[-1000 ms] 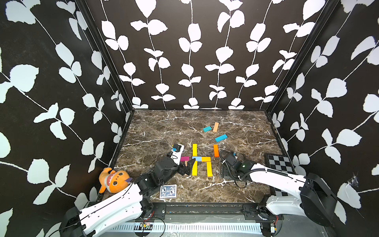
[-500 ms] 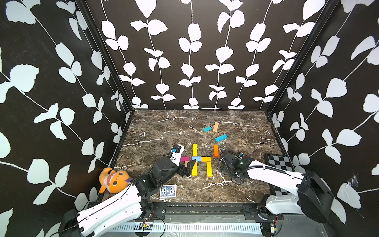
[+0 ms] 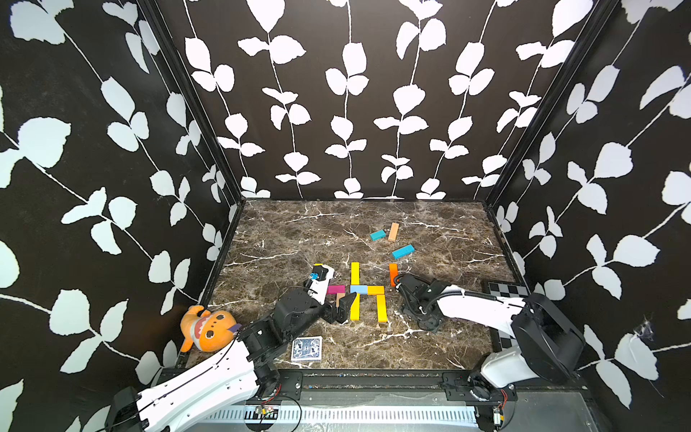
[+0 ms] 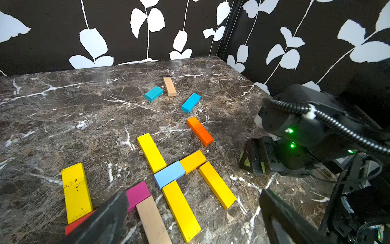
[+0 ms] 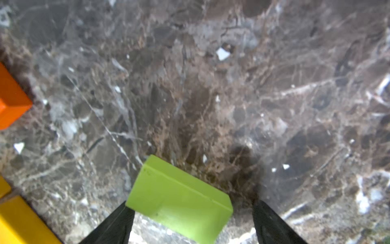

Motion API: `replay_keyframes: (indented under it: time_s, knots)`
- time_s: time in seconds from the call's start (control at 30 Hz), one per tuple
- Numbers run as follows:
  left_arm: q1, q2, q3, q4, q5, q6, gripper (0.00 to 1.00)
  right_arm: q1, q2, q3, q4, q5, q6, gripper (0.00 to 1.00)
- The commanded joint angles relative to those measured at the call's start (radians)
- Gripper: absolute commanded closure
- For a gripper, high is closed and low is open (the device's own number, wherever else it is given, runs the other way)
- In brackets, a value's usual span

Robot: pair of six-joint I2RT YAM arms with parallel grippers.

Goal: Assemble the letter h with building blocks
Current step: Place the building block at the center of the board, then pick up the building block from the center of the board.

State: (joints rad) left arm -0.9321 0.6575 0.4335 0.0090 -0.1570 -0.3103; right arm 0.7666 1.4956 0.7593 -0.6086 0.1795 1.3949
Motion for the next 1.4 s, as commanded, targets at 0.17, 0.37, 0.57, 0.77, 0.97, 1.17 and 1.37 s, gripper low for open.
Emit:
replay_keyframes:
  time_s: [0.17, 0.37, 0.57, 0.77, 0.97, 1.17, 1.37]
  knots:
    - [0.007, -0.010, -0.022, 0.013, 0.002, 0.004, 0.01, -0.025, 0.012, 0.019, 0.007, -0.033, -0.008, 0.10]
    - [0.007, -0.009, -0.017, 0.006, -0.001, 0.010, 0.01, -0.019, -0.027, 0.077, -0.031, -0.056, -0.144, 0.12]
    - [0.009, -0.001, -0.022, 0.026, -0.001, 0.008, 0.01, 0.049, -0.218, 0.048, 0.004, 0.030, -0.275, 0.13]
    - [0.012, 0.016, -0.016, 0.027, 0.001, 0.010, 0.01, 0.063, -0.178, -0.037, 0.176, -0.222, -0.315, 0.15]
    - [0.012, 0.017, -0.019, 0.031, -0.002, 0.003, 0.01, 0.073, -0.165, -0.094, 0.206, -0.195, -0.274, 0.15]
    - [0.012, 0.016, -0.018, 0.031, 0.004, 0.000, 0.01, 0.042, -0.095, -0.070, 0.163, -0.121, -0.300, 0.15]
    - [0.013, 0.014, -0.019, 0.019, 0.004, -0.005, 0.01, -0.002, -0.066, -0.042, 0.124, -0.051, -0.345, 0.14]
